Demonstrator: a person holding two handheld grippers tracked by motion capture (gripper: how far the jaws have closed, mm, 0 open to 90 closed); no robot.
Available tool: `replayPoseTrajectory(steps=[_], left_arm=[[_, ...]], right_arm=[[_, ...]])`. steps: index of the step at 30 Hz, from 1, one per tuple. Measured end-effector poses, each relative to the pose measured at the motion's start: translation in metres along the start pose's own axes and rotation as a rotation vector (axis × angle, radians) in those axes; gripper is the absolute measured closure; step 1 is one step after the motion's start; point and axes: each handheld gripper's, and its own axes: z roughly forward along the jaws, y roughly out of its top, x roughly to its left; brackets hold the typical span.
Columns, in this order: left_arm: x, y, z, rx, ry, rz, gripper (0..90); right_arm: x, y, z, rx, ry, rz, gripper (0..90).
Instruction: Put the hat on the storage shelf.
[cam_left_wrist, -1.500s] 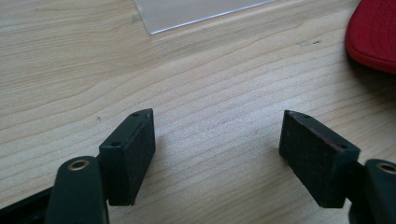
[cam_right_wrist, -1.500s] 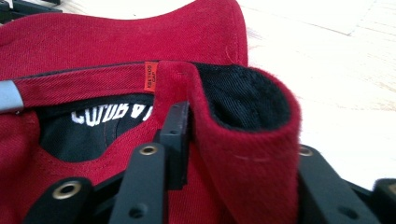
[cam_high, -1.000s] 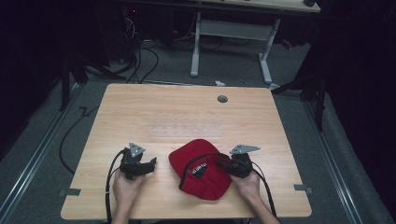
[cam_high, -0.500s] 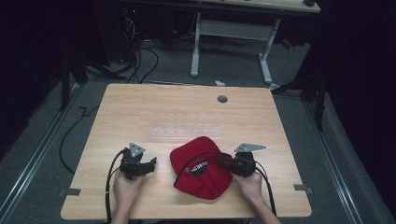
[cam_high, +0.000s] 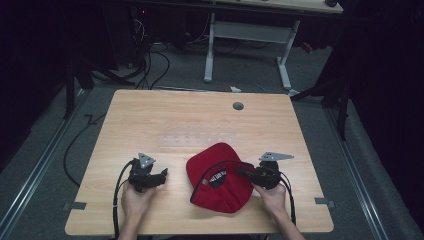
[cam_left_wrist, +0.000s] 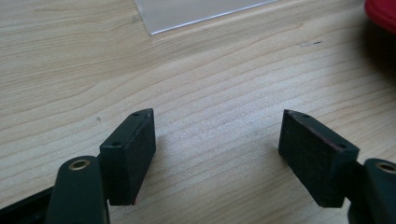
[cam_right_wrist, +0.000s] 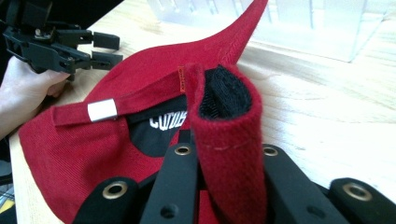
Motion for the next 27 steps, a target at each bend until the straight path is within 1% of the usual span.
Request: replayPoseTrajectory(steps=[4, 7, 9, 10, 12, 14, 15, 16, 19, 21, 25, 27], left_arm=[[0.0, 0.0, -0.001, 0.005, -0.01, 0.004, 26.7], [-0.002, -0.001, -0.002, 0.014, -0.023, 0.012, 27.2], [-0.004, -0.002, -0.003, 0.011, -0.024, 0.055, 27.9], [-0.006, -0.002, -0.005, 0.005, -0.033, 0.063, 28.1], [-0.011, -0.001, -0.009, -0.008, -0.063, 0.056, 27.7], [-0.017, 0.001, -0.015, -0.016, -0.102, 0.049, 27.3], [-0.021, 0.001, -0.018, -0.015, -0.123, 0.053, 26.6], [-0.026, 0.001, -0.021, -0.015, -0.148, 0.064, 26.0], [-0.04, -0.003, -0.03, -0.014, -0.209, 0.133, 24.7], [-0.051, -0.008, -0.034, -0.012, -0.242, 0.178, 23.7], [-0.067, -0.017, -0.041, -0.007, -0.28, 0.244, 22.0], [-0.075, -0.021, -0.044, -0.002, -0.304, 0.287, 21.8]], right_arm=[[0.001, 0.0, -0.007, -0.015, -0.009, -0.004, 85.1], [0.0, 0.001, -0.011, -0.027, 0.0, 0.018, 85.1], [0.0, 0.002, -0.015, -0.038, -0.001, 0.016, 85.0], [-0.001, 0.002, -0.017, -0.04, -0.002, 0.014, 85.1], [-0.001, 0.003, -0.02, -0.04, -0.001, 0.014, 85.1], [-0.001, 0.006, -0.022, -0.04, -0.004, 0.016, 85.1], [-0.001, 0.008, -0.024, -0.043, -0.003, 0.018, 85.1], [0.0, 0.01, -0.025, -0.045, -0.002, 0.015, 85.1], [0.003, 0.015, -0.028, -0.052, -0.003, 0.005, 85.1], [0.003, 0.017, -0.029, -0.055, 0.001, 0.009, 85.1], [0.003, 0.02, -0.03, -0.058, 0.018, 0.039, 85.1], [0.001, 0.021, -0.03, -0.057, 0.027, 0.05, 85.1]])
